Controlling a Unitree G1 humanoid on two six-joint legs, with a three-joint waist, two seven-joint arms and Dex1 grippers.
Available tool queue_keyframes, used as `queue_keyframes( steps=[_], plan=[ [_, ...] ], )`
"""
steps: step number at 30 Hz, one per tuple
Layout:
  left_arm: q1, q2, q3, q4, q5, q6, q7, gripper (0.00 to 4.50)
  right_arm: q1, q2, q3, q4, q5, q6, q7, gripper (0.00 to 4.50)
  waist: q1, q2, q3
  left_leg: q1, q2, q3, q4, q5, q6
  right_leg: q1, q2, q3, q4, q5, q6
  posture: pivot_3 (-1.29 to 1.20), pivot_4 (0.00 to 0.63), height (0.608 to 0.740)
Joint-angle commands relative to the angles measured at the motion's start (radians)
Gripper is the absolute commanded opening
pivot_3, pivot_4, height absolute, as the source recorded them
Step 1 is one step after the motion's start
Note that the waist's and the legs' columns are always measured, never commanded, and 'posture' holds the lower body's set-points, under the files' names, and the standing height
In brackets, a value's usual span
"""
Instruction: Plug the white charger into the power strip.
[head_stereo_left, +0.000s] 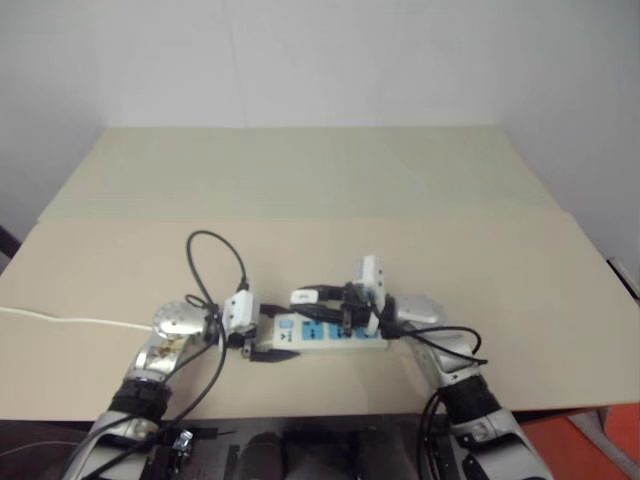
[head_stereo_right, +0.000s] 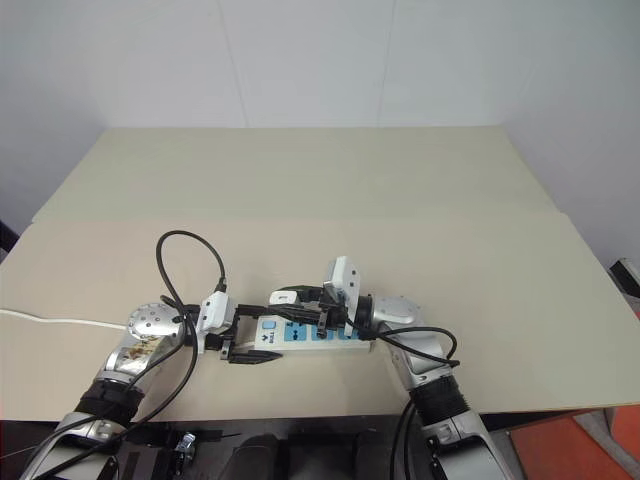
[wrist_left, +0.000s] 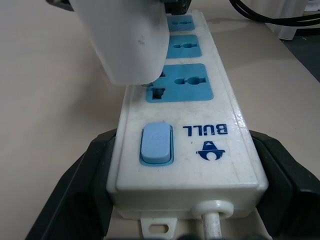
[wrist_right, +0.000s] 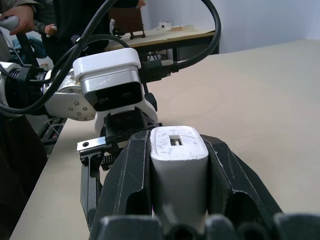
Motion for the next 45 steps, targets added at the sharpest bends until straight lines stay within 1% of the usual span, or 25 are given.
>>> queue_keyframes(
  steps=[1, 16, 20, 25, 28, 32, 40, 45],
  plan=[
    [0.011, 0.003, -0.011, -0.021, -0.001, 0.013, -0.003, 3.32, 0.005, 0.004, 0.000, -0.006, 0.008, -0.035, 0.019, 1.13, 0.000, 0.000, 0.000, 0.000, 0.000, 0.000, 0.000, 0.000, 0.000, 0.000, 0.000, 0.000, 0.000, 0.000, 0.000, 0.00, 0.150, 0.740],
    [0.007, 0.011, -0.008, -0.032, -0.006, 0.029, -0.010, 3.32, -0.003, 0.014, -0.018, 0.095, 0.000, -0.098, 0.041, 1.13, -0.002, 0.000, 0.000, 0.001, 0.000, 0.000, 0.000, 0.000, 0.000, 0.000, 0.000, 0.000, 0.000, 0.000, 0.000, 0.00, 0.150, 0.740],
    [0.006, 0.010, -0.008, -0.031, -0.005, 0.029, -0.008, 3.32, 0.006, -0.014, -0.021, 0.107, -0.012, -0.112, 0.060, 1.13, -0.002, 0.000, 0.000, 0.001, 0.000, 0.000, 0.000, 0.000, 0.000, 0.001, 0.000, 0.000, 0.000, 0.000, 0.000, 0.00, 0.150, 0.740],
    [0.007, 0.012, -0.008, -0.032, -0.006, 0.030, -0.002, 3.32, 0.019, -0.077, -0.016, 0.149, -0.047, -0.152, 0.099, 1.13, 0.002, 0.000, 0.000, 0.000, 0.000, 0.000, 0.000, 0.000, 0.000, 0.001, 0.000, 0.000, 0.000, 0.000, 0.000, 0.00, 0.150, 0.740],
    [0.008, 0.017, -0.006, -0.031, -0.006, 0.029, 0.000, 3.32, 0.021, -0.124, -0.004, 0.184, -0.072, -0.164, 0.112, 1.13, 0.003, 0.000, 0.000, 0.001, 0.000, 0.000, 0.000, 0.000, 0.000, 0.001, 0.000, 0.000, 0.000, 0.000, 0.000, 0.00, 0.150, 0.740],
    [0.007, 0.020, -0.005, -0.029, -0.006, 0.028, 0.003, 3.32, 0.015, -0.151, 0.019, 0.218, -0.084, -0.180, 0.112, 1.13, 0.004, 0.000, 0.000, 0.003, 0.000, 0.000, 0.000, 0.000, 0.000, 0.003, 0.000, 0.000, 0.000, 0.000, 0.000, 0.00, 0.150, 0.740],
    [0.006, 0.021, -0.004, -0.030, -0.006, 0.028, 0.007, 3.32, -0.036, -0.145, 0.078, 0.231, -0.103, -0.110, 0.087, 1.13, 0.000, -0.001, -0.001, 0.005, 0.000, 0.001, 0.000, 0.000, 0.000, 0.004, 0.000, 0.001, 0.000, 0.000, 0.000, 0.00, 0.150, 0.740],
    [0.009, 0.021, -0.004, -0.038, -0.008, 0.033, 0.014, 3.32, -0.037, -0.142, 0.105, 0.225, -0.112, -0.097, 0.088, 1.13, -0.006, -0.001, -0.001, 0.011, 0.000, 0.001, 0.000, 0.000, 0.000, 0.009, 0.000, 0.001, 0.001, 0.000, 0.000, 0.00, 0.150, 0.740]
  ],
)
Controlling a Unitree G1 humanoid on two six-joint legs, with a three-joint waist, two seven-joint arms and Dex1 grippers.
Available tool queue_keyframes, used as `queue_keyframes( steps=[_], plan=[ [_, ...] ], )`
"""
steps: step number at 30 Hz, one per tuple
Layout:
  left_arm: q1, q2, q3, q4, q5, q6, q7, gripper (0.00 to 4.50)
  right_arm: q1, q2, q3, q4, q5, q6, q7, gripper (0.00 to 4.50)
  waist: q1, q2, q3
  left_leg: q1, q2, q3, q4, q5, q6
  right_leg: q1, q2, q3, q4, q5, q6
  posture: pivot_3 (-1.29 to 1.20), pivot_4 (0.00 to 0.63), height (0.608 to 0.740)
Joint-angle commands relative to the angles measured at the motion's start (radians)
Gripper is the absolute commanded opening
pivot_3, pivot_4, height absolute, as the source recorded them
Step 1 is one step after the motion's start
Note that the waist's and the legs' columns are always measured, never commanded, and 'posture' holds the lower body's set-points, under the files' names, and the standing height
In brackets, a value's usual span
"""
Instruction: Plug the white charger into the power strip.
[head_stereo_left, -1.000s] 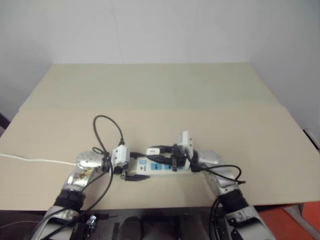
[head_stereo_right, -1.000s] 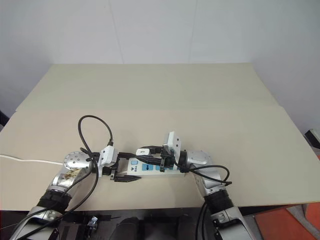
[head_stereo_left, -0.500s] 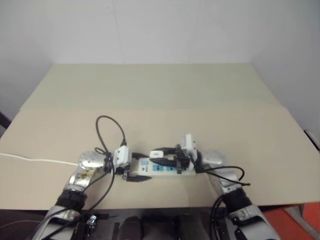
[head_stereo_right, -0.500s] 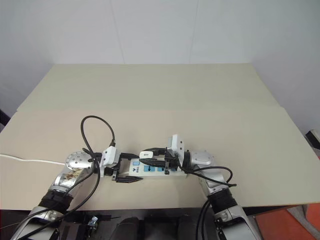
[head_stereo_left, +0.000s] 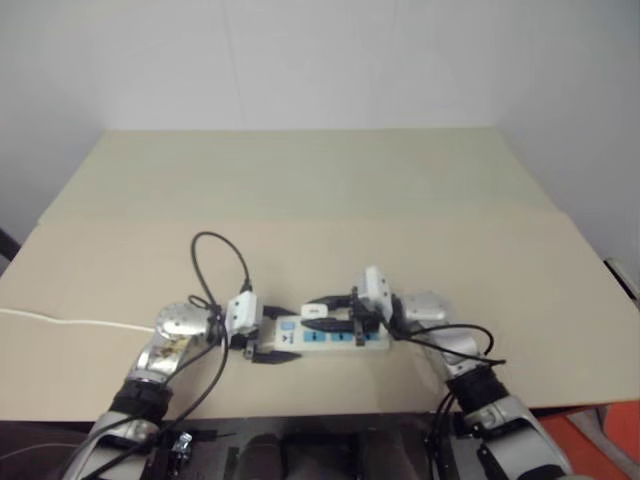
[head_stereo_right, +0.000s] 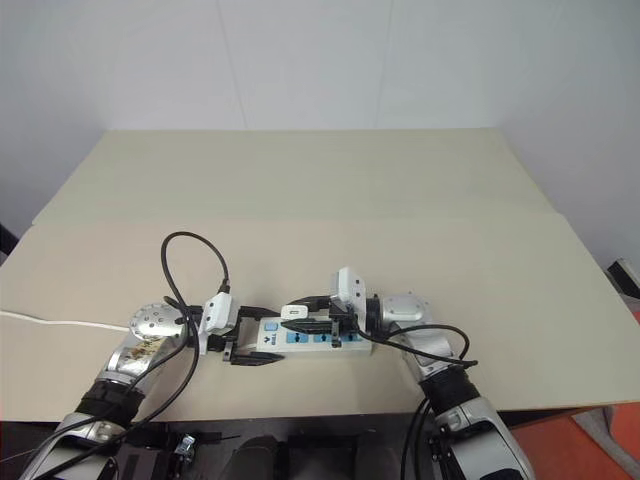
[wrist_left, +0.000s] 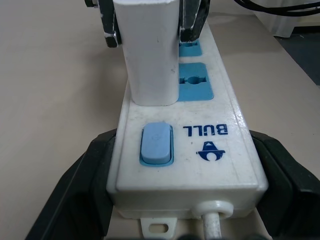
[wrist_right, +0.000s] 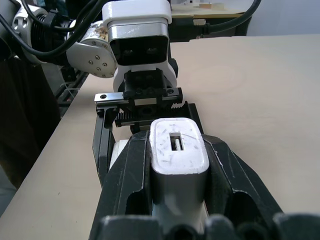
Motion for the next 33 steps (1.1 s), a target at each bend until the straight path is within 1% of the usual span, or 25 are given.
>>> queue_keyframes(
  steps=[1, 5, 23, 25, 28, 29, 30, 33],
  plan=[
    [0.004, 0.014, 0.015, -0.020, -0.010, 0.005, 0.003, 3.32, 0.028, -0.040, 0.028, 0.065, -0.090, 0.057, -0.023, 1.13, -0.002, 0.000, 0.000, 0.001, 0.000, 0.000, 0.000, 0.000, 0.000, 0.002, 0.000, 0.000, 0.000, 0.000, 0.000, 0.00, 0.150, 0.740],
    [0.006, 0.015, 0.015, -0.026, -0.011, 0.009, 0.006, 3.32, 0.031, -0.049, 0.031, 0.058, -0.089, 0.059, -0.024, 1.13, -0.004, 0.000, 0.000, 0.003, 0.000, 0.000, 0.000, 0.000, 0.000, 0.004, 0.000, 0.000, -0.001, 0.000, 0.000, 0.00, 0.150, 0.740],
    [-0.007, 0.018, 0.019, -0.005, -0.010, 0.001, 0.005, 3.32, 0.040, -0.060, 0.037, 0.039, -0.078, 0.112, -0.034, 1.13, -0.005, 0.000, 0.000, 0.003, 0.000, 0.000, 0.000, 0.000, 0.000, 0.004, 0.000, 0.000, -0.001, 0.000, 0.000, 0.00, 0.150, 0.740],
    [-0.005, 0.019, 0.019, -0.007, -0.010, 0.001, 0.005, 3.32, 0.044, -0.058, 0.035, 0.030, -0.070, 0.132, -0.038, 1.86, -0.005, 0.000, 0.000, 0.003, 0.000, 0.000, 0.000, 0.000, 0.000, 0.004, 0.000, 0.000, -0.001, 0.000, 0.000, 0.00, 0.150, 0.740],
    [0.001, 0.021, 0.020, -0.012, -0.012, 0.001, 0.004, 3.32, 0.049, -0.059, 0.036, 0.018, -0.070, 0.146, -0.040, 2.75, -0.007, -0.002, -0.001, 0.003, 0.000, 0.000, -0.001, 0.000, 0.000, 0.005, 0.000, -0.001, -0.002, -0.001, 0.000, 0.00, 0.150, 0.740],
    [0.002, 0.022, 0.020, -0.013, -0.012, 0.002, 0.003, 3.32, 0.050, -0.059, 0.036, 0.015, -0.071, 0.146, -0.041, 3.25, -0.007, -0.002, -0.001, 0.004, 0.000, 0.000, -0.001, 0.000, 0.000, 0.005, 0.000, -0.001, -0.002, -0.001, 0.000, 0.00, 0.150, 0.740],
    [0.001, 0.022, 0.019, -0.011, -0.012, 0.002, 0.003, 3.32, 0.049, -0.059, 0.035, 0.015, -0.072, 0.146, -0.041, 3.48, -0.007, -0.002, -0.001, 0.003, 0.000, -0.001, -0.001, 0.000, 0.000, 0.005, 0.000, -0.001, -0.002, -0.001, 0.000, 0.00, 0.150, 0.740],
    [-0.003, 0.021, 0.019, -0.007, -0.011, 0.001, 0.003, 3.32, 0.047, -0.057, 0.033, 0.015, -0.077, 0.140, -0.044, 4.47, -0.007, -0.002, -0.001, 0.003, 0.000, -0.001, -0.001, 0.000, 0.000, 0.005, 0.000, -0.001, -0.002, -0.001, 0.000, 0.00, 0.150, 0.740]
  ],
)
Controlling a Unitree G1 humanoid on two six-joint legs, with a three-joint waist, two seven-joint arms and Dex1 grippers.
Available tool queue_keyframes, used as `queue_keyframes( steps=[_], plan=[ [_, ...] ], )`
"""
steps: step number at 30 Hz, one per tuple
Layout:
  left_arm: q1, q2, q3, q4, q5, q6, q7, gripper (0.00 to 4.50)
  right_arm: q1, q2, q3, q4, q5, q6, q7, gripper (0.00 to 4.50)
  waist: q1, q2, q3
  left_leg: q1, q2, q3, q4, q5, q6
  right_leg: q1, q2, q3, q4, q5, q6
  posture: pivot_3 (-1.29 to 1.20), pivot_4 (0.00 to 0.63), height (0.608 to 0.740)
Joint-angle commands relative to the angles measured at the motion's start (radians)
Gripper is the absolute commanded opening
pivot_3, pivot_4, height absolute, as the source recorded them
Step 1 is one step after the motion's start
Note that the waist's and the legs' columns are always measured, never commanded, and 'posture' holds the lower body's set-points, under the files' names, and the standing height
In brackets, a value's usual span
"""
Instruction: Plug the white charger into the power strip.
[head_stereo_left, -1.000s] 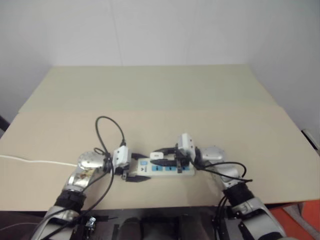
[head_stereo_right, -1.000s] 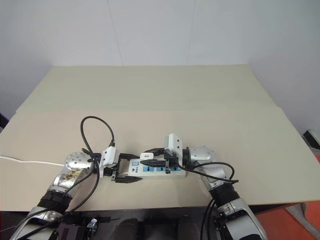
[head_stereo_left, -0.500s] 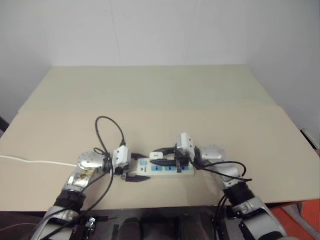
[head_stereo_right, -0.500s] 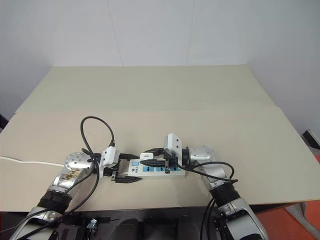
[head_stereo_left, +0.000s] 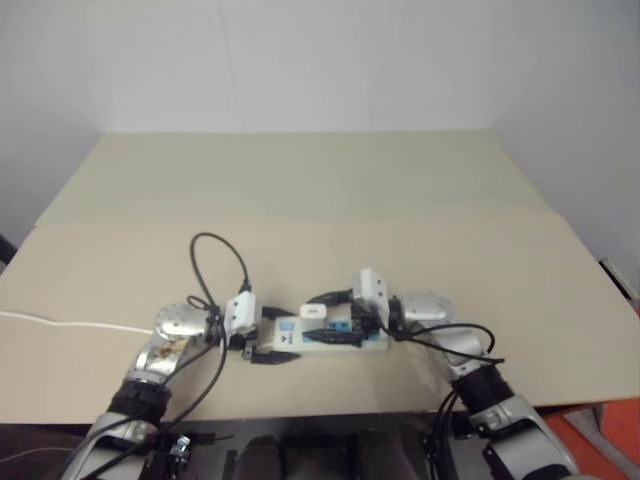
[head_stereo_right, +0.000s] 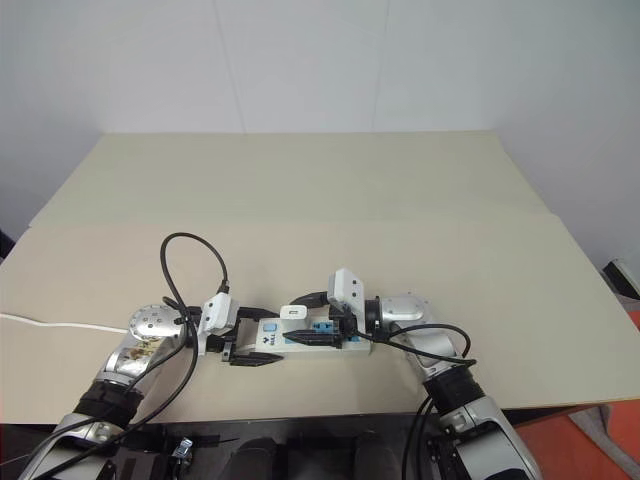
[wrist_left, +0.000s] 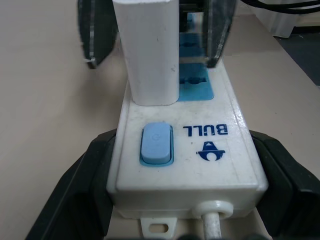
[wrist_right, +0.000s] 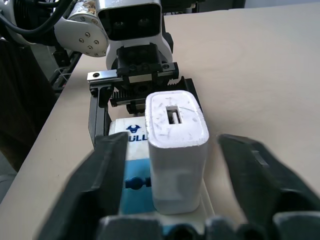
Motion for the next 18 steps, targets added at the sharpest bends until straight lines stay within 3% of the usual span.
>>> queue_keyframes(
  steps=[1, 8, 9, 11, 18],
  plan=[
    [-0.005, 0.016, 0.019, -0.007, -0.010, -0.006, -0.002, 3.32, 0.039, -0.026, 0.011, 0.053, -0.049, 0.045, -0.006, 4.47, 0.000, 0.000, 0.000, 0.000, 0.000, 0.000, 0.000, 0.000, 0.000, 0.000, 0.000, 0.000, 0.000, 0.000, 0.000, 0.00, 0.150, 0.740],
    [0.004, 0.033, 0.013, -0.050, -0.019, 0.041, -0.014, 3.32, 0.034, -0.099, -0.028, -0.045, -0.027, 0.054, 0.031, 4.47, 0.000, 0.000, 0.000, 0.000, 0.000, 0.000, 0.000, 0.000, 0.000, 0.000, 0.000, 0.000, 0.000, 0.000, 0.000, 0.00, 0.150, 0.740],
    [0.008, 0.038, 0.018, -0.067, -0.027, 0.052, -0.015, 4.03, 0.037, -0.121, -0.043, -0.076, -0.012, 0.063, 0.041, 4.50, 0.000, 0.000, 0.000, -0.001, 0.000, 0.000, 0.000, 0.000, 0.000, 0.000, 0.000, 0.000, 0.000, 0.000, 0.000, 0.00, 0.150, 0.740],
    [0.014, 0.041, 0.026, -0.092, -0.040, 0.068, -0.013, 4.49, 0.044, -0.148, -0.059, -0.115, 0.008, 0.079, 0.051, 4.50, 0.000, 0.000, 0.001, -0.001, 0.000, 0.000, 0.000, 0.000, 0.000, -0.001, 0.000, 0.000, -0.001, 0.000, 0.000, 0.00, 0.150, 0.740],
    [0.044, 0.076, 0.066, -0.224, -0.108, 0.123, -0.008, 4.49, 0.067, -0.210, -0.127, -0.229, 0.053, 0.115, 0.059, 4.50, -0.008, -0.001, 0.002, -0.014, 0.000, 0.000, -0.001, 0.000, 0.000, -0.015, 0.000, 0.001, 0.001, 0.000, 0.000, 0.00, 0.150, 0.740]
  ],
)
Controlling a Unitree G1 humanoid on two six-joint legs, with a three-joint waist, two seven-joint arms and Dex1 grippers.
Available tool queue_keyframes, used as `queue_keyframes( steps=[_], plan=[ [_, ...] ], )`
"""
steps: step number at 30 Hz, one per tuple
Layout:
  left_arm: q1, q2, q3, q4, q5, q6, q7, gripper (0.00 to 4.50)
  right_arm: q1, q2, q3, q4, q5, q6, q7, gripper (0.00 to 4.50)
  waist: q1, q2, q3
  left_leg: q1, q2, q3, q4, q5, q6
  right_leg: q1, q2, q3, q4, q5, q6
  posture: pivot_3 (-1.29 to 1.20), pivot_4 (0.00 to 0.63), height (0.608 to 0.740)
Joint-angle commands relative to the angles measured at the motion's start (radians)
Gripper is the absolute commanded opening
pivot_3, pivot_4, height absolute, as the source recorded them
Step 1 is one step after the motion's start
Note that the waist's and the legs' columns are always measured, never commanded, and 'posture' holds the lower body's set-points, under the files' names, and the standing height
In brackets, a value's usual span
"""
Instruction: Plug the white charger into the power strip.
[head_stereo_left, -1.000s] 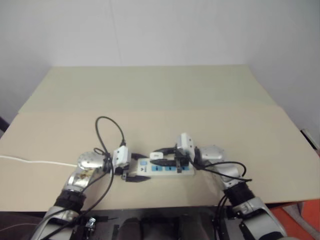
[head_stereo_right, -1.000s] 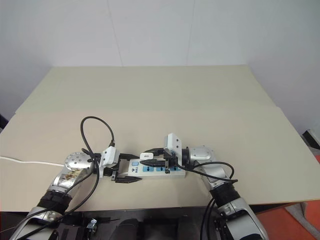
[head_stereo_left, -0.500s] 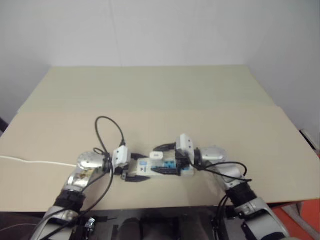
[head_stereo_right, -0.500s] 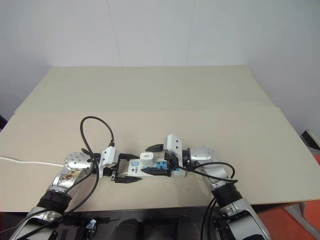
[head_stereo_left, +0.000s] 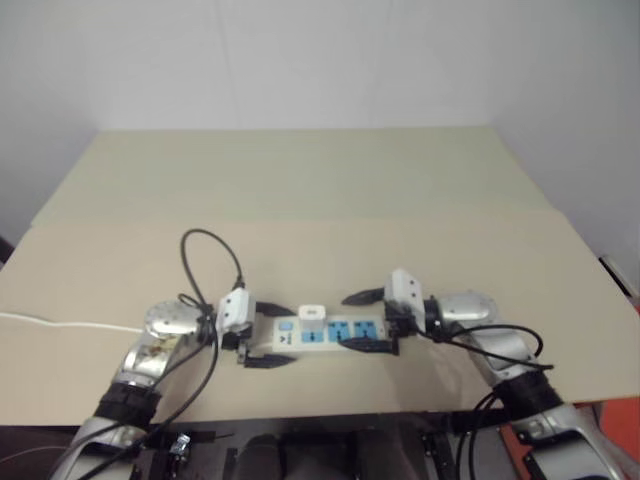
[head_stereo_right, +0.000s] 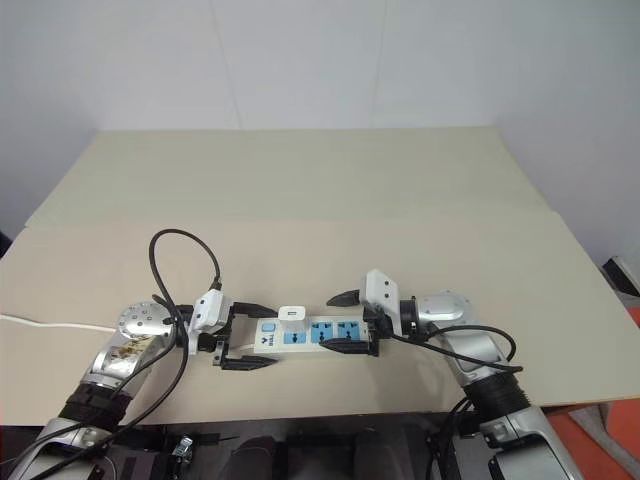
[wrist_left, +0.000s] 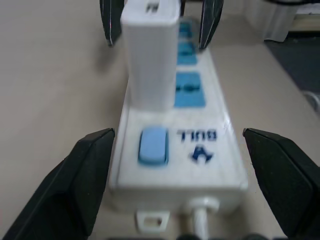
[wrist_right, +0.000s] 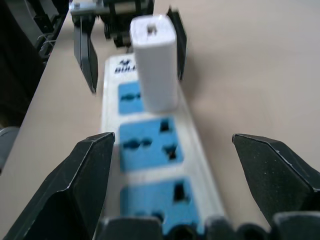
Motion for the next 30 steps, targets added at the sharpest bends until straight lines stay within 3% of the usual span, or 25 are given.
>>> queue_keyframes(
  steps=[1, 8, 16, 21, 30],
  plan=[
    [0.012, 0.025, 0.045, -0.083, -0.047, 0.016, 0.006, 4.49, -0.005, -0.021, -0.060, -0.076, 0.045, 0.015, 0.006, 4.50, -0.003, 0.000, 0.000, 0.000, 0.000, 0.000, 0.000, 0.000, 0.000, 0.000, 0.000, 0.000, 0.000, 0.000, 0.000, 0.00, 0.150, 0.740],
    [0.090, 0.189, 0.201, -0.296, -0.203, 0.162, -0.012, 4.49, 0.043, -0.163, -0.229, -0.201, 0.138, 0.065, 0.015, 4.50, 0.001, 0.000, 0.004, -0.002, 0.001, 0.000, 0.000, 0.000, 0.000, -0.001, 0.000, 0.000, -0.001, 0.000, 0.000, 0.00, 0.150, 0.740],
    [0.220, 0.295, 0.381, -0.363, -0.245, 0.218, 0.034, 4.49, 0.157, -0.331, -0.406, -0.255, 0.190, 0.111, 0.023, 4.50, 0.001, 0.000, 0.005, -0.001, 0.001, 0.000, 0.000, 0.000, 0.000, 0.000, 0.000, -0.001, -0.003, -0.001, 0.001, 0.00, 0.150, 0.740],
    [0.286, 0.304, 0.441, -0.387, -0.254, 0.238, 0.064, 4.49, 0.228, -0.371, -0.467, -0.296, 0.190, 0.143, -0.001, 4.50, 0.001, 0.000, 0.005, 0.000, 0.001, 0.001, 0.000, 0.000, 0.000, 0.000, 0.000, 0.000, -0.003, -0.005, 0.007, 0.00, 0.150, 0.740],
    [0.282, 0.296, 0.429, -0.417, -0.268, 0.268, 0.093, 4.49, 0.225, -0.373, -0.460, -0.300, 0.192, 0.155, -0.004, 4.50, 0.001, 0.000, 0.005, 0.000, 0.001, 0.002, -0.001, 0.000, 0.000, 0.000, 0.000, 0.000, -0.003, -0.005, 0.007, 0.00, 0.150, 0.740]
  ],
)
